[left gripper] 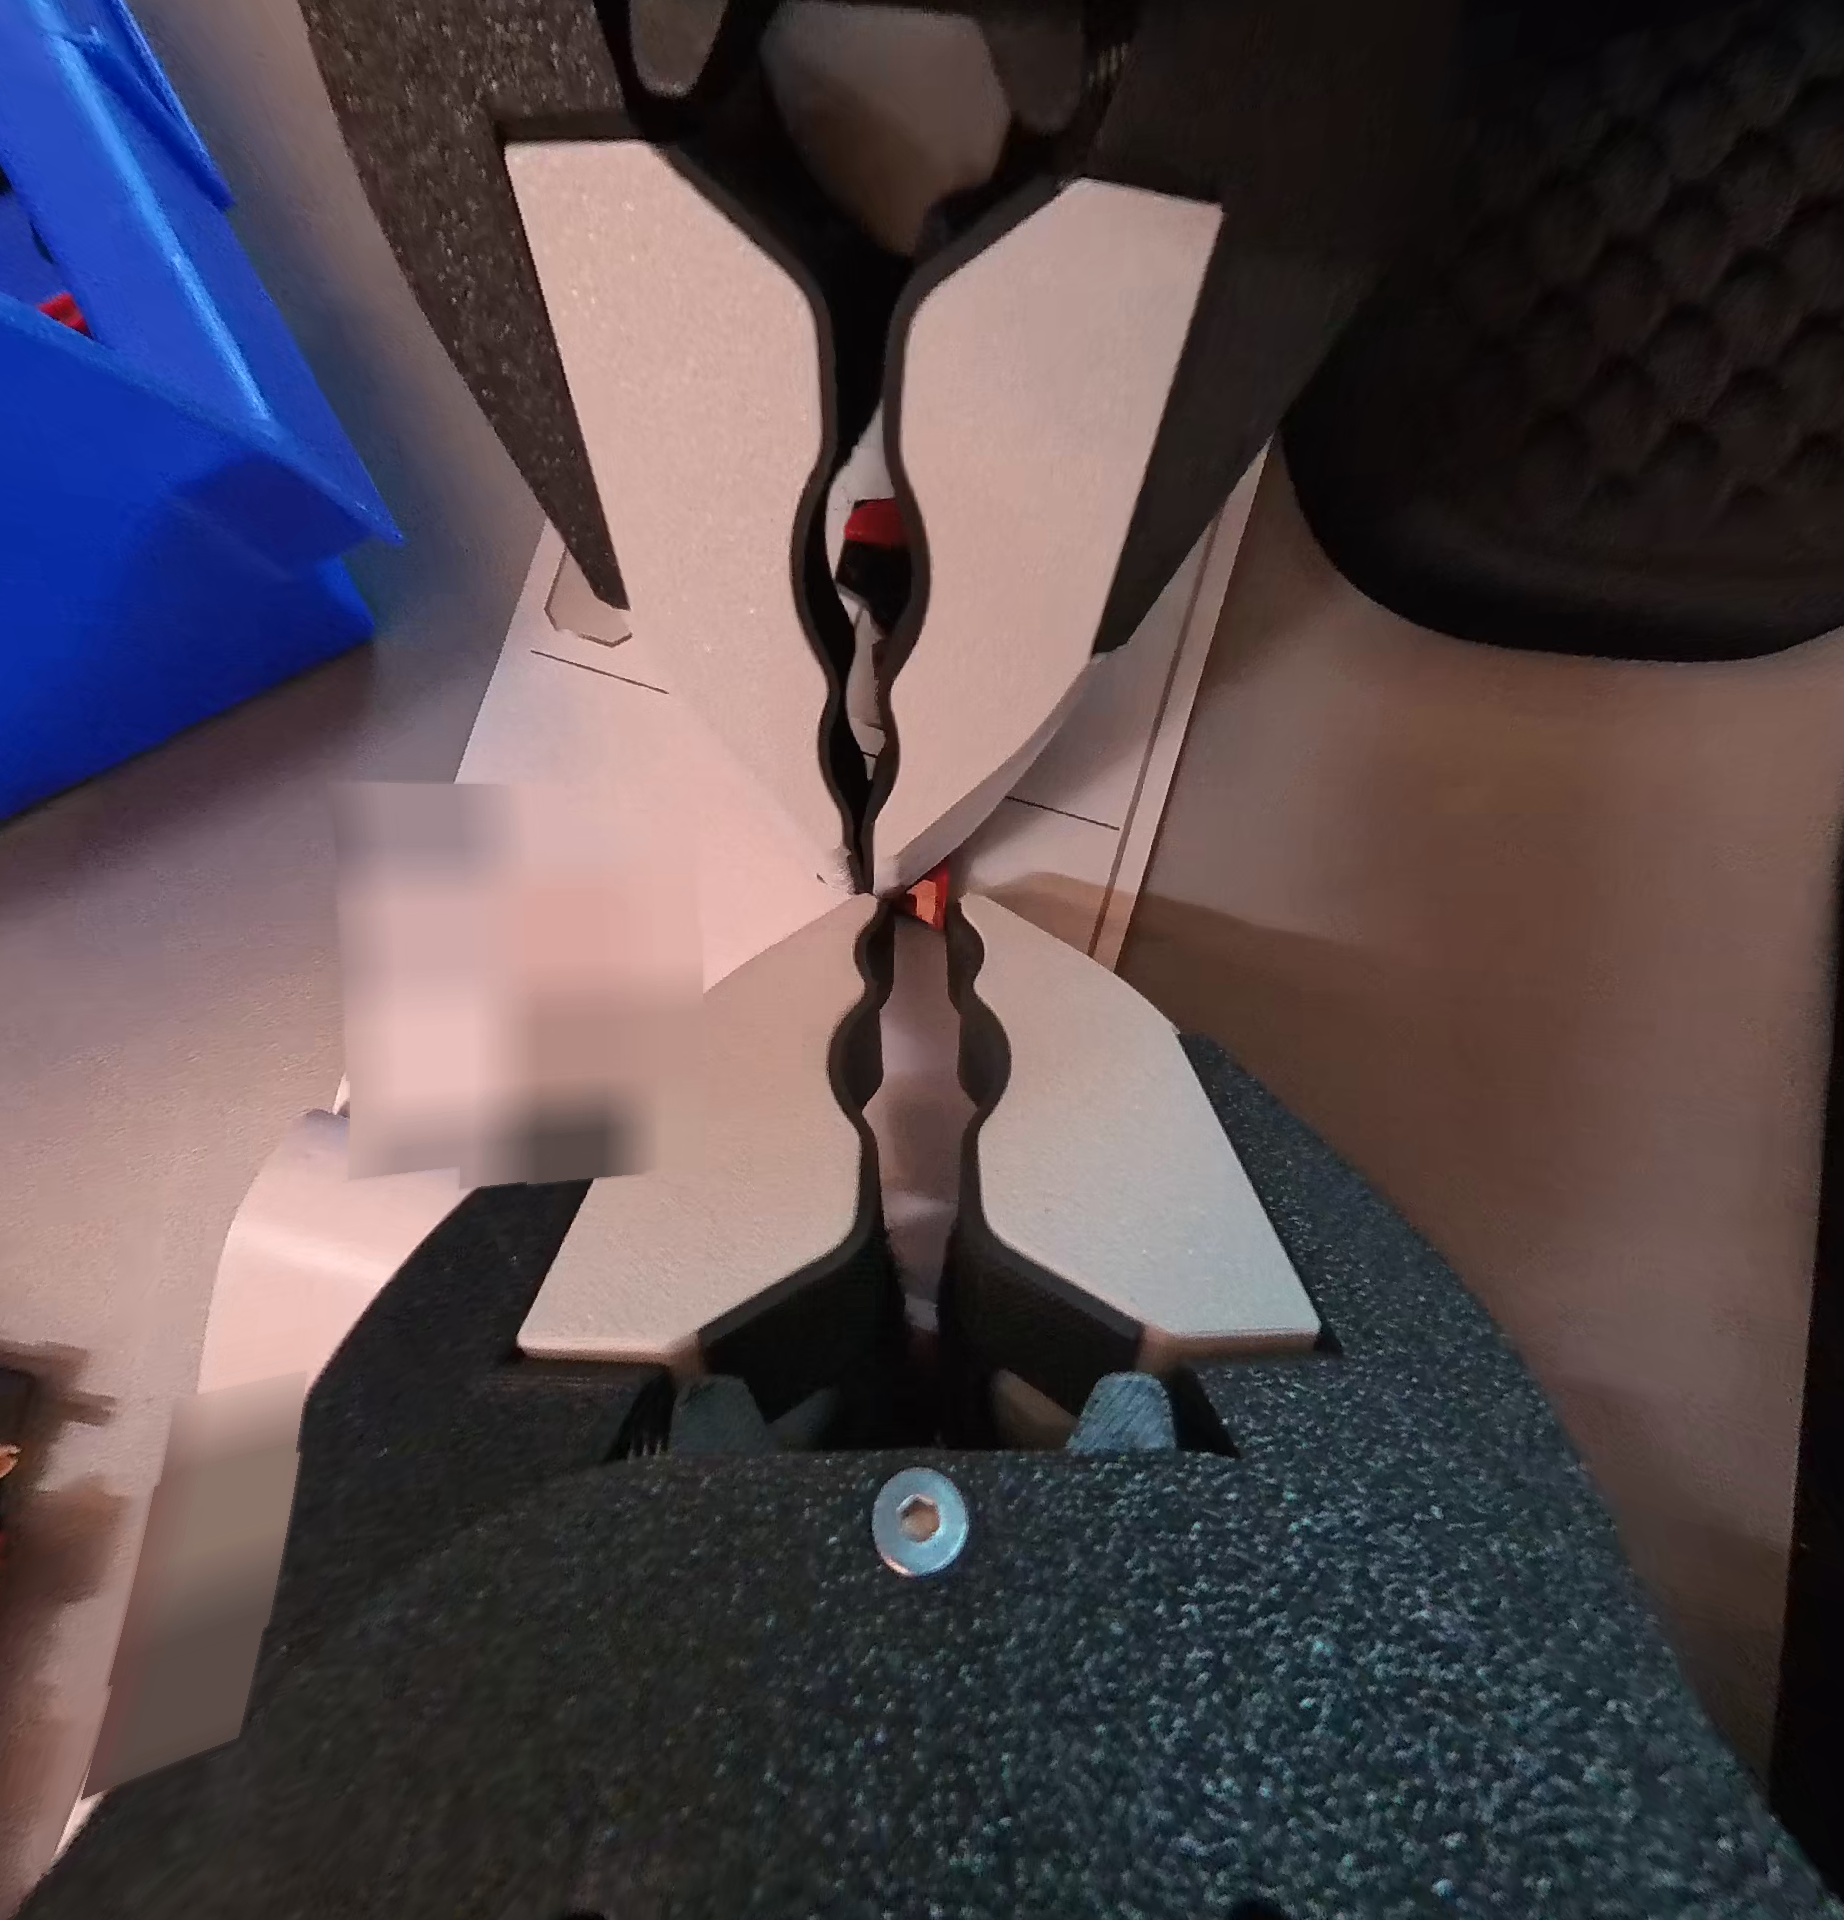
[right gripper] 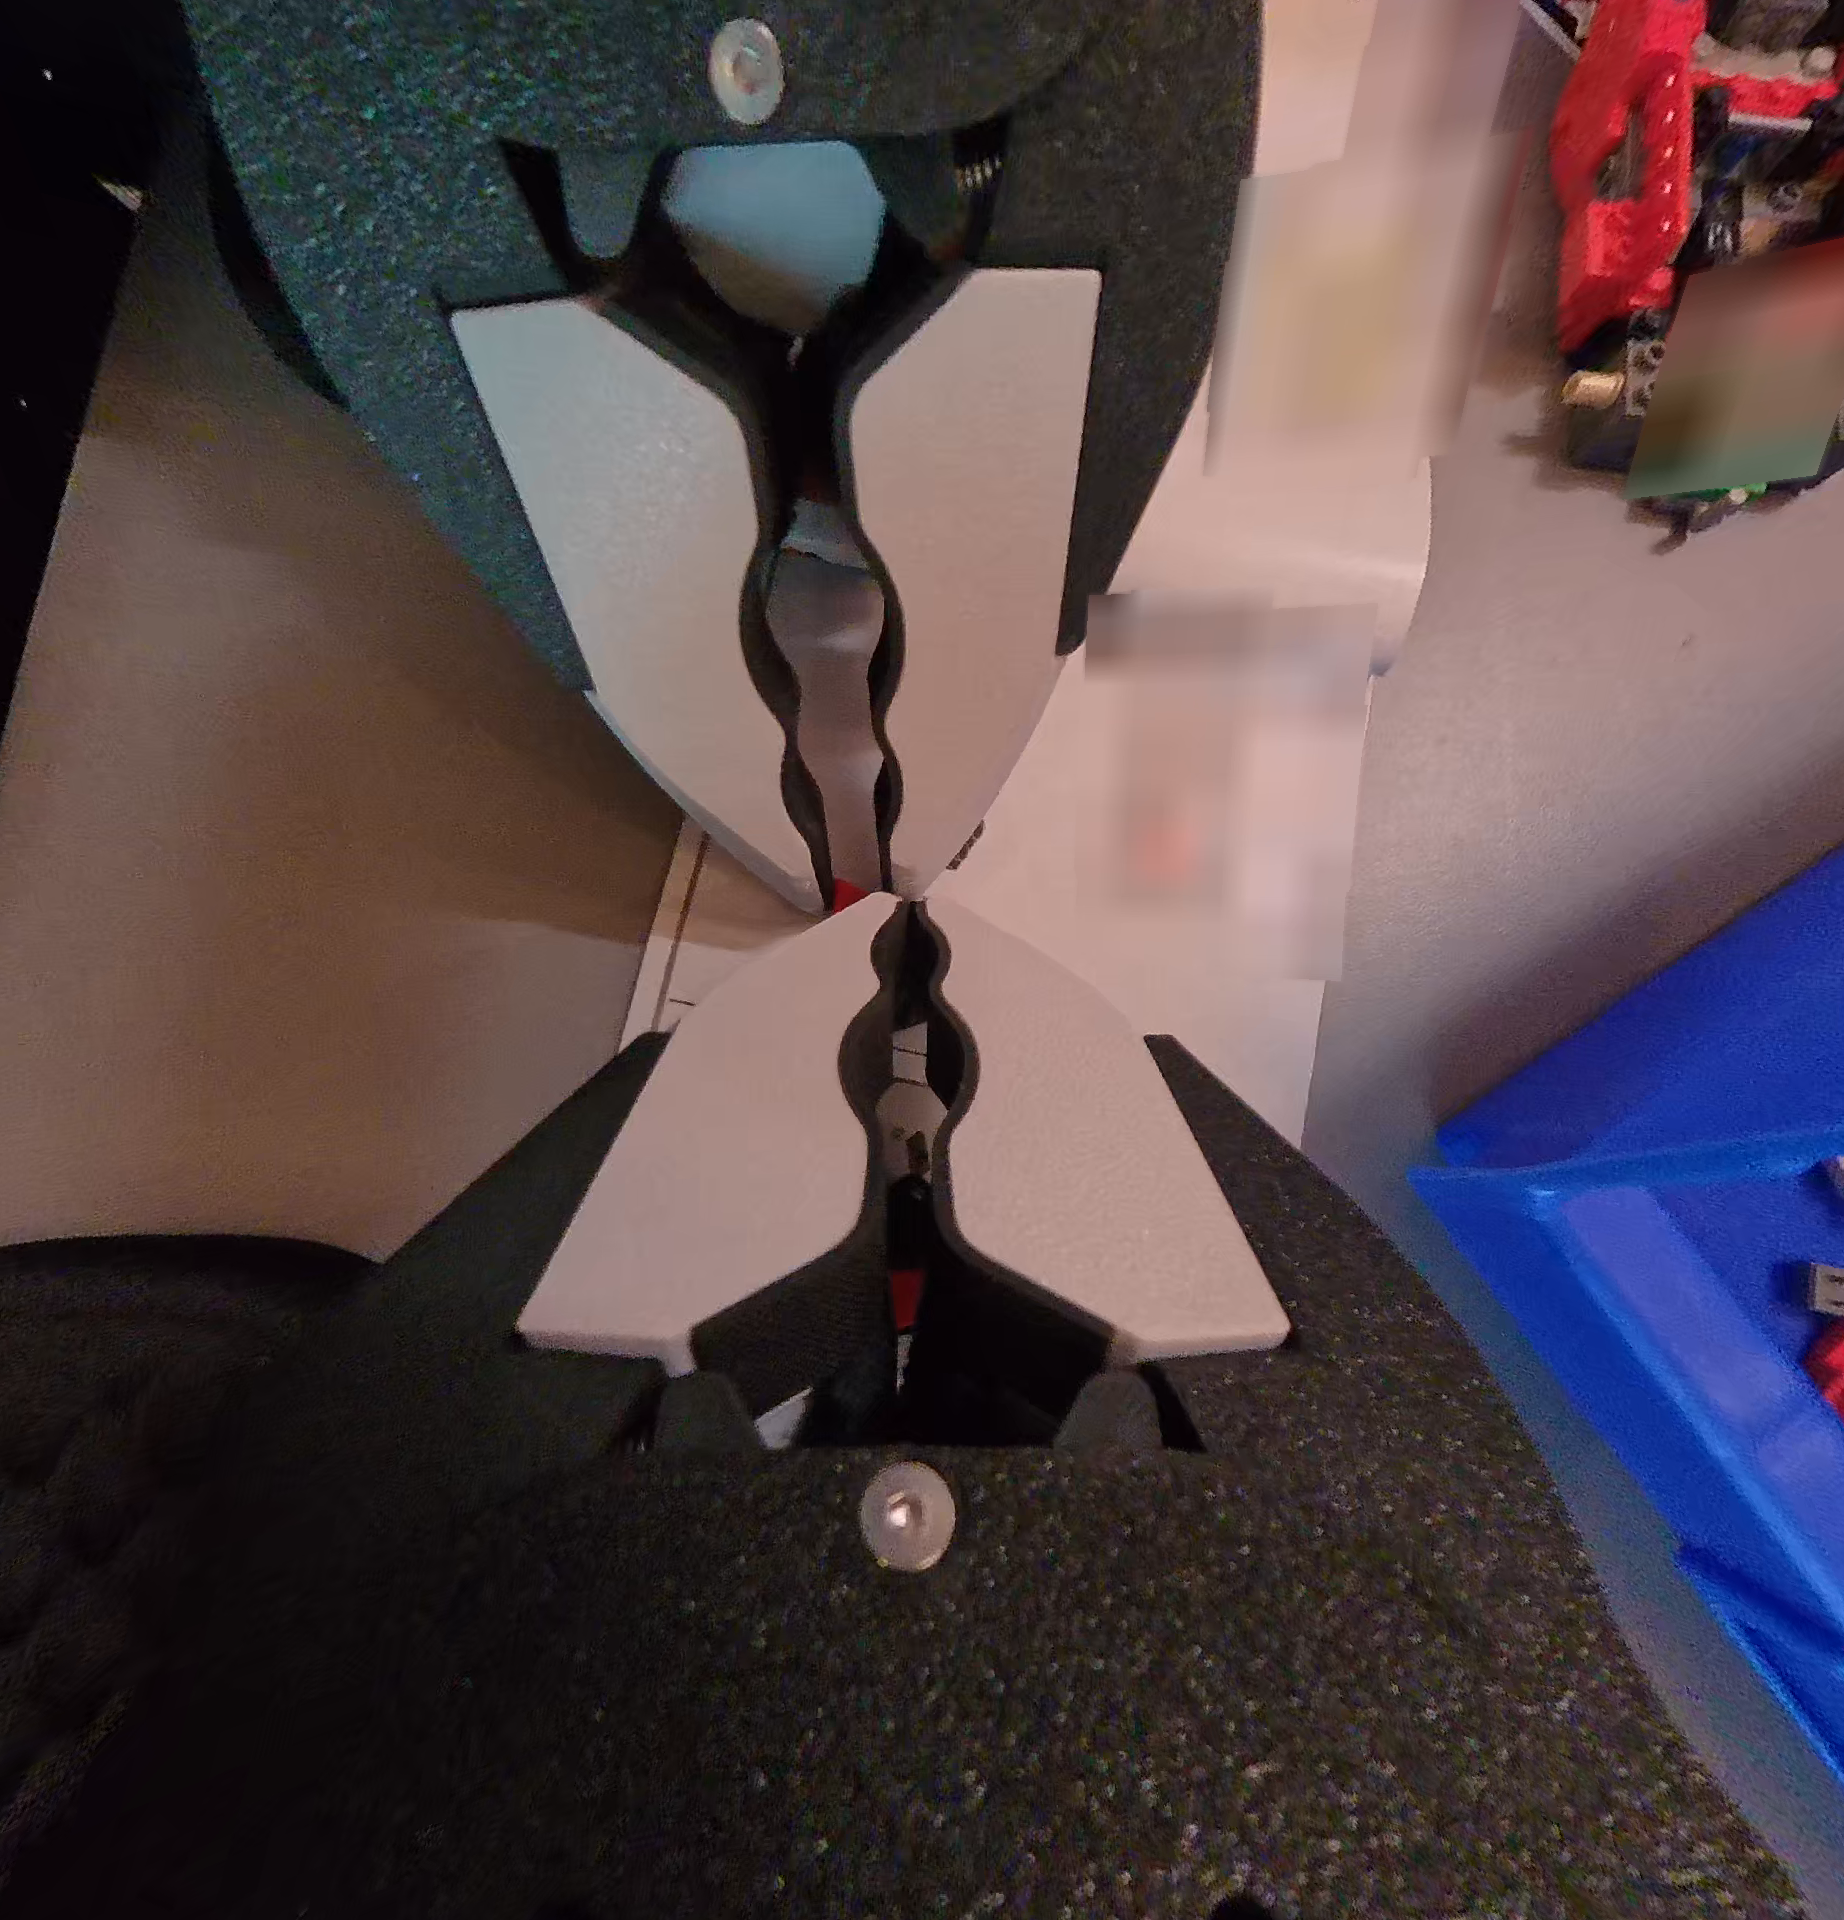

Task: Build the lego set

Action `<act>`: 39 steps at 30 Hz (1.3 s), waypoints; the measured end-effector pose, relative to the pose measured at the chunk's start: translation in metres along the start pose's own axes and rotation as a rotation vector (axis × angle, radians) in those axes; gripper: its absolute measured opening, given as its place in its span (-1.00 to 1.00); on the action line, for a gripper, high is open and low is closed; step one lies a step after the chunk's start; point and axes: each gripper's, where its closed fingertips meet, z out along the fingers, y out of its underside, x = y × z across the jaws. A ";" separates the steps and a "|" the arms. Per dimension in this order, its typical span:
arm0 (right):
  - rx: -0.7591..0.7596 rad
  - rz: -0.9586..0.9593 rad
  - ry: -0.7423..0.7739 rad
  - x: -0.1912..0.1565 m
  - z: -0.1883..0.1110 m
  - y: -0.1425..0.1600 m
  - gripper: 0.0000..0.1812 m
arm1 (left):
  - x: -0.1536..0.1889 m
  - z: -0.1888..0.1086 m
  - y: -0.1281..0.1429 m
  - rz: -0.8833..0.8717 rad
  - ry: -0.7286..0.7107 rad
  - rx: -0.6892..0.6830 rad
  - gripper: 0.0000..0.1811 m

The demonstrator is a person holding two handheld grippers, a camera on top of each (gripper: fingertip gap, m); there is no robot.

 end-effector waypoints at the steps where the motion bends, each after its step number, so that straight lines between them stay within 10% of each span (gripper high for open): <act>1: 0.008 -0.016 0.006 0.000 0.000 0.000 -1.00 | 0.000 0.000 0.000 0.003 -0.002 0.001 -0.90; 39: -0.024 -0.007 -0.024 -0.005 -0.007 0.004 -0.90 | -0.001 -0.005 -0.003 0.017 -0.013 0.039 -0.92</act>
